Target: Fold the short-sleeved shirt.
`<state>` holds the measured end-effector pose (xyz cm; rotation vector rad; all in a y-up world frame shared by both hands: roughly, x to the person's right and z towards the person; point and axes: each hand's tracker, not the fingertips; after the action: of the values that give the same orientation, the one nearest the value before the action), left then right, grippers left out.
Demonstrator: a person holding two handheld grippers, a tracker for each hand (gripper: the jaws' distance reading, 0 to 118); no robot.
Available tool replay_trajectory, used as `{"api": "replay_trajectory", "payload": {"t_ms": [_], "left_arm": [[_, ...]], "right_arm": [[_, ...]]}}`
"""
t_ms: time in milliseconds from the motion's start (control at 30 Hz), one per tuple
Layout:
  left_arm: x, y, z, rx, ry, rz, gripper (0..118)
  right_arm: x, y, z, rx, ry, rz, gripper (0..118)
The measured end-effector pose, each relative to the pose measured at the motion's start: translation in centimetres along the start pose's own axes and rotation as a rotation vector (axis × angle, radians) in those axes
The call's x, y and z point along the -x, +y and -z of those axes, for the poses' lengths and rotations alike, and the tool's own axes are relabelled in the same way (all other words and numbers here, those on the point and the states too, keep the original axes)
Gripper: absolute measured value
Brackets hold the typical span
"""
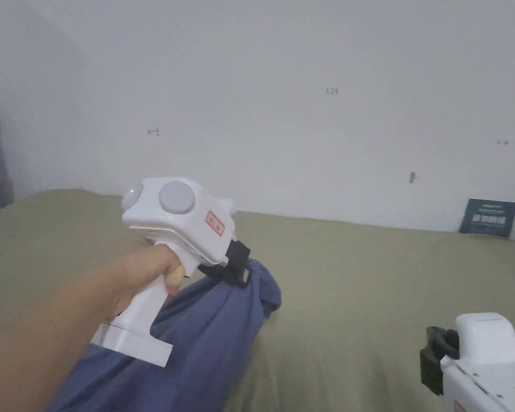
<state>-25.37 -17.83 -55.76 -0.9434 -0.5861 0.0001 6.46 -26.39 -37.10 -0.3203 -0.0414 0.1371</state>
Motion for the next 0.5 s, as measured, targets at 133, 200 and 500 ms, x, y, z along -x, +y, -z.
{"api": "replay_trajectory", "payload": {"t_ms": [133,200,500], "left_arm": [[-9.3,1.6,5.2,0.044,-0.115,0.128,7],[-13.2,1.9,8.0,0.073,-0.17,0.165,7],[-24.6,-3.2,18.0,0.249,-0.348,0.304,7]], "right_arm": [[-5.6,-1.5,-1.9,0.055,-0.116,0.049,7],[-7.8,-2.2,-2.6,0.062,-0.167,0.063,7],[-14.8,-4.6,-5.6,0.103,-0.33,0.099,7]]}}
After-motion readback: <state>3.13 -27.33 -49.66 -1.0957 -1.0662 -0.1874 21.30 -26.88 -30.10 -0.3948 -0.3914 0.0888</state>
